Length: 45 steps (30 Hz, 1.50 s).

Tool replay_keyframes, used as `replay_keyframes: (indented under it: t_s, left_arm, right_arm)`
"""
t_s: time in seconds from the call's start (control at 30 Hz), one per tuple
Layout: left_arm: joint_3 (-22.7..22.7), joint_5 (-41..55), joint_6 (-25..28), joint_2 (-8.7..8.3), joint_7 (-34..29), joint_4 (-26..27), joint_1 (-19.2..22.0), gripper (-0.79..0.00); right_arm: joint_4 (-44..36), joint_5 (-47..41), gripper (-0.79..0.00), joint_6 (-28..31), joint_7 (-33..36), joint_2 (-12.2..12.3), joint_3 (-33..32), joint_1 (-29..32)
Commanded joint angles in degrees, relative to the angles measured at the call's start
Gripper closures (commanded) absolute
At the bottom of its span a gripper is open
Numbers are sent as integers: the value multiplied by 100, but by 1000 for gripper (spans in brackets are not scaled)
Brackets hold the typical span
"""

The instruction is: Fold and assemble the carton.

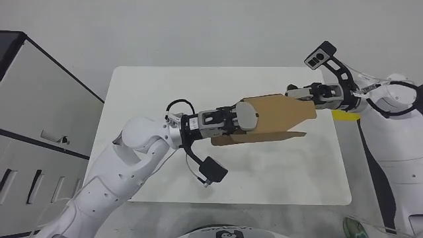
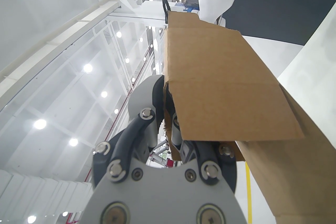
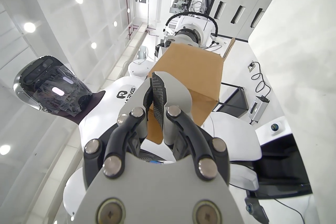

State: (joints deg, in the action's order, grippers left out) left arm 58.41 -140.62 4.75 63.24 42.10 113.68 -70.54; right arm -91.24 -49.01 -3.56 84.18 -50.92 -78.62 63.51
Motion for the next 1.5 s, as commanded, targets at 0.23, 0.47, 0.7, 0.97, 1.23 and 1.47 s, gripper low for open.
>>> replay_keyframes:
  t_s: [0.23, 0.47, 0.7, 0.97, 1.23, 1.47]
  left_arm:
    - [34, -56, 0, -11, -74, 32, -39, 0]
    - [7, -185, 37, -18, -56, 52, -16, 0]
    - [-43, -181, 18, -10, -48, 19, 27, 0]
    - [35, -146, -15, -22, -34, -51, 17, 0]
    - [99, -111, -41, -40, 7, -83, -38, 0]
    - [113, -87, -88, -42, 9, -100, -45, 0]
  right_arm:
    - [-85, 70, 0, -42, 7, -7, 72, 21]
    - [-93, 158, 0, -76, -23, -11, 122, 17]
    - [-86, 222, 0, -105, -54, -18, 179, 2]
    - [-84, 212, 0, -67, -109, -18, 139, -8]
    - [-110, 216, 0, -56, -142, -4, 35, 21]
    - [-102, 245, 0, -77, -144, 5, -8, 40]
